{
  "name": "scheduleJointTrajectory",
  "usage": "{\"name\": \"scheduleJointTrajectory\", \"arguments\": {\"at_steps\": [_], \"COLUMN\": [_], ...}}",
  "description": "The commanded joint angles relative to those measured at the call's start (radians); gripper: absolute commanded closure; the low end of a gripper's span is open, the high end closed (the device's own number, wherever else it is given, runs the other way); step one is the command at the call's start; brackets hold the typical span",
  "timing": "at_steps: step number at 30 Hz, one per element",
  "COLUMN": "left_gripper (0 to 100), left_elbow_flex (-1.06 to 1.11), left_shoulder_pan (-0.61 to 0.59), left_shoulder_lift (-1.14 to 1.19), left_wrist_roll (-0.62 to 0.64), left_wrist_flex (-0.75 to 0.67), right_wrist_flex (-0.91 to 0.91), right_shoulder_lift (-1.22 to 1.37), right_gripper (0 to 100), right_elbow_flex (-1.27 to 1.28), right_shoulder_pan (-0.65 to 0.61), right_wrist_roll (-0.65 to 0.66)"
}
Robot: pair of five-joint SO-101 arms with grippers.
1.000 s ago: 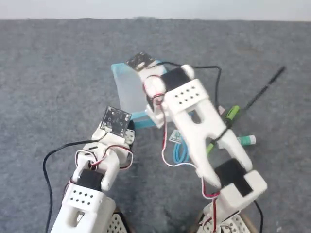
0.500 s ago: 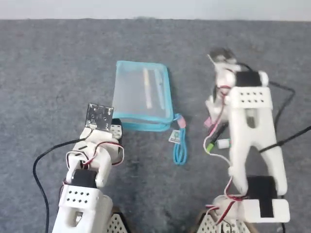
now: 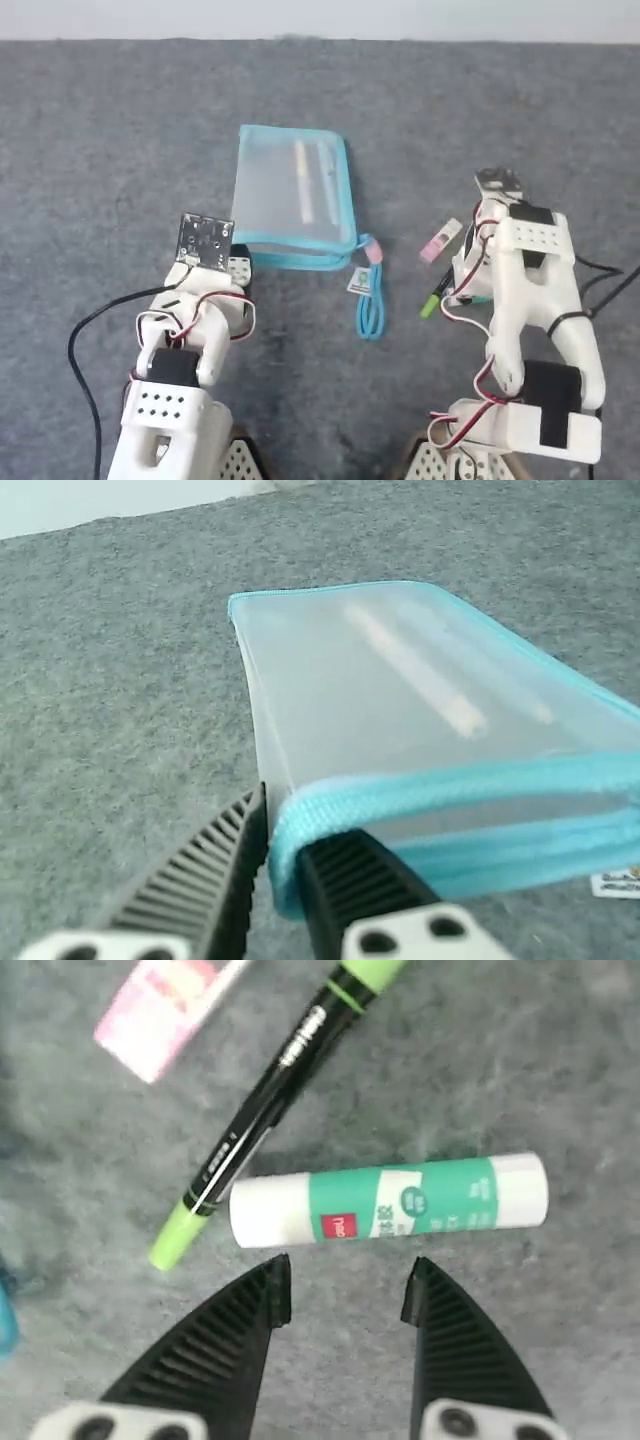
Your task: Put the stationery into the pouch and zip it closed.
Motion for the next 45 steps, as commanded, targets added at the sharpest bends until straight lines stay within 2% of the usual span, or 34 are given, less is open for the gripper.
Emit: {"name": "scheduleJointTrajectory", "arguments": {"at_steps": [1,9,17,20,23,29,35,39,43,45], "left_gripper": [99,99,99,99,99,99,99,99,99,99], "left_elbow_flex": [-0.027,-0.027,-0.025,-0.025,-0.025,-0.025,-0.025,-0.025,-0.024,-0.024], "left_shoulder_pan": [-0.006,-0.006,-0.006,-0.006,-0.006,-0.006,-0.006,-0.006,-0.006,-0.006], "left_shoulder_lift": [-0.002,-0.002,-0.002,-0.002,-0.002,-0.002,-0.002,-0.002,-0.002,-0.002], "left_wrist_roll": [0.012,0.012,0.012,0.012,0.012,0.012,0.012,0.012,0.012,0.012], "left_wrist_flex": [-0.031,-0.028,-0.028,-0.028,-0.028,-0.028,-0.028,-0.028,-0.028,-0.028], "right_wrist_flex": [-0.027,-0.064,-0.145,-0.105,-0.082,-0.087,-0.076,-0.076,-0.059,-0.036], "right_shoulder_lift": [-0.051,-0.05,0.137,0.208,0.239,0.237,0.251,0.251,0.251,0.251], "right_gripper": [80.5,80.4,80.8,81.0,86.4,99.6,97.6,95.3,81.7,78.4], "right_elbow_flex": [-0.009,-0.002,-0.023,-0.077,-0.126,-0.245,-0.4,-0.431,-0.43,-0.436], "right_shoulder_pan": [0.01,0.012,0.012,0.021,0.058,0.173,0.266,0.288,0.288,0.288], "right_wrist_roll": [-0.178,-0.488,-0.5,-0.5,-0.497,-0.207,0.212,0.252,0.304,0.345]}}
